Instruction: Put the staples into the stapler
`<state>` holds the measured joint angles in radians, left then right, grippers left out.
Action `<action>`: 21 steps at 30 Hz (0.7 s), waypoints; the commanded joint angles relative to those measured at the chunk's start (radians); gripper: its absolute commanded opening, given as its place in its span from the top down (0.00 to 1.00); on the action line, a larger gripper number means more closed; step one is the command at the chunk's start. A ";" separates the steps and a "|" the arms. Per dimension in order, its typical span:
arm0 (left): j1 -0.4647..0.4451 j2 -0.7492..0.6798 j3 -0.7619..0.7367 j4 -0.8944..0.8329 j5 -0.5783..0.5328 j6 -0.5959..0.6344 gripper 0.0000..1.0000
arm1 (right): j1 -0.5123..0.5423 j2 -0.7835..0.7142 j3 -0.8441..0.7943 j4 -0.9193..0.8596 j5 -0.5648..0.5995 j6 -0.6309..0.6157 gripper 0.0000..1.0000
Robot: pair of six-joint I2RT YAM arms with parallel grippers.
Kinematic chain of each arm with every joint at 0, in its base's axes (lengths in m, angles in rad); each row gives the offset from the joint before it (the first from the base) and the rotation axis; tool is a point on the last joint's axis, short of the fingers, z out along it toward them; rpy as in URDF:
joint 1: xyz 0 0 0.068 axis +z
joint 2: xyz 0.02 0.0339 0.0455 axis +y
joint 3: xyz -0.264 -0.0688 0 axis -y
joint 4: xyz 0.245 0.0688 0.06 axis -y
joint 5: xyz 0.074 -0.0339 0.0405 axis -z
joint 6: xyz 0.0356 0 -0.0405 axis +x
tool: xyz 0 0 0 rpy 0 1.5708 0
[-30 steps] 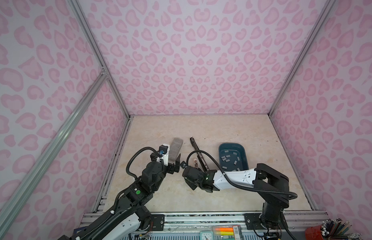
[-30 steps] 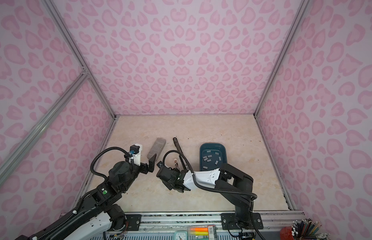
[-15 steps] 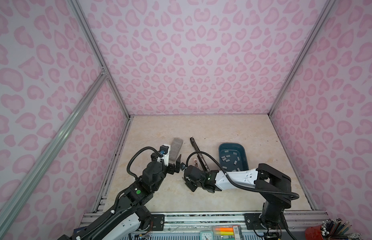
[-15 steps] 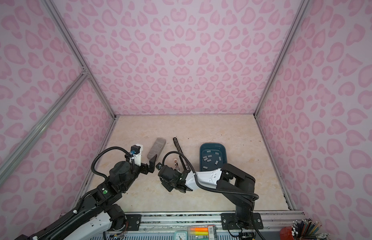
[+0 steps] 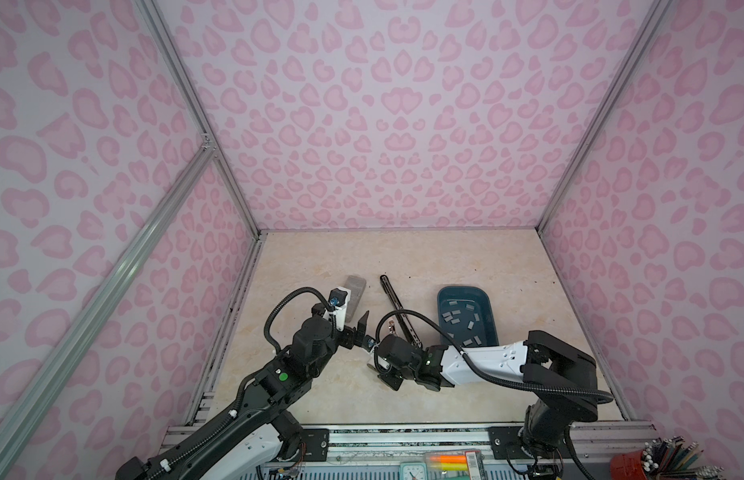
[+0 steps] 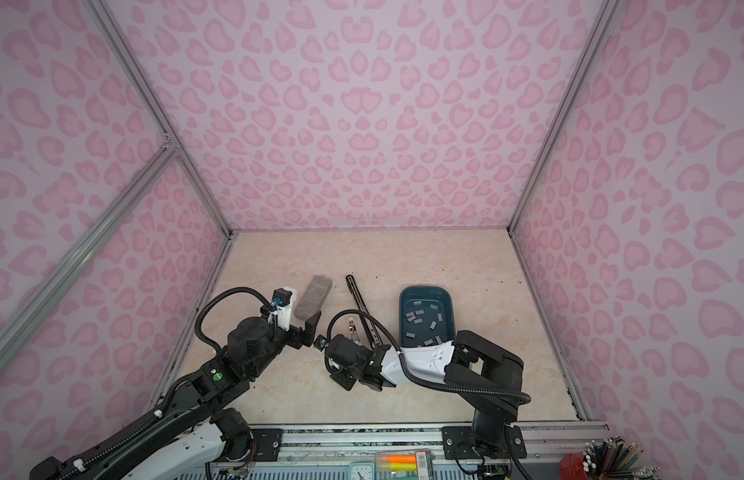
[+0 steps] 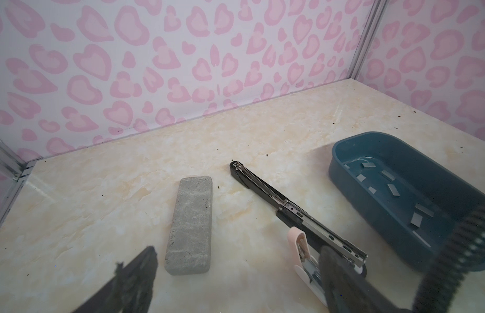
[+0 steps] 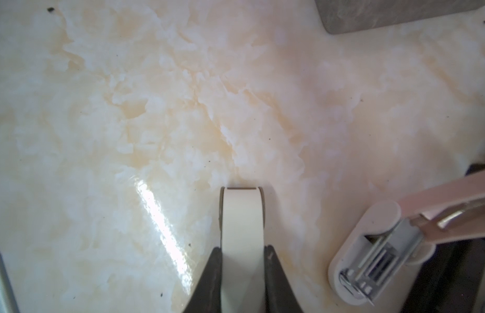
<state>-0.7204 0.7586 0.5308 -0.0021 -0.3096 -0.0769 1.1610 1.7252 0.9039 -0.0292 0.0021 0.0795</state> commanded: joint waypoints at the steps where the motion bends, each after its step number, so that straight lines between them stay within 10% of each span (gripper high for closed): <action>1: 0.001 0.007 0.016 0.013 0.022 0.012 0.06 | -0.004 -0.025 -0.032 0.007 -0.016 -0.052 0.76; 10: 0.001 0.011 0.014 0.016 0.032 0.012 0.06 | -0.032 -0.116 -0.117 0.048 0.004 -0.053 0.42; 21: 0.000 0.017 0.015 0.017 0.038 0.013 0.06 | -0.042 -0.116 -0.120 0.008 0.113 -0.063 0.45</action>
<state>-0.7204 0.7731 0.5320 -0.0029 -0.2840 -0.0742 1.1187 1.6096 0.7906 -0.0071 0.0639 0.0299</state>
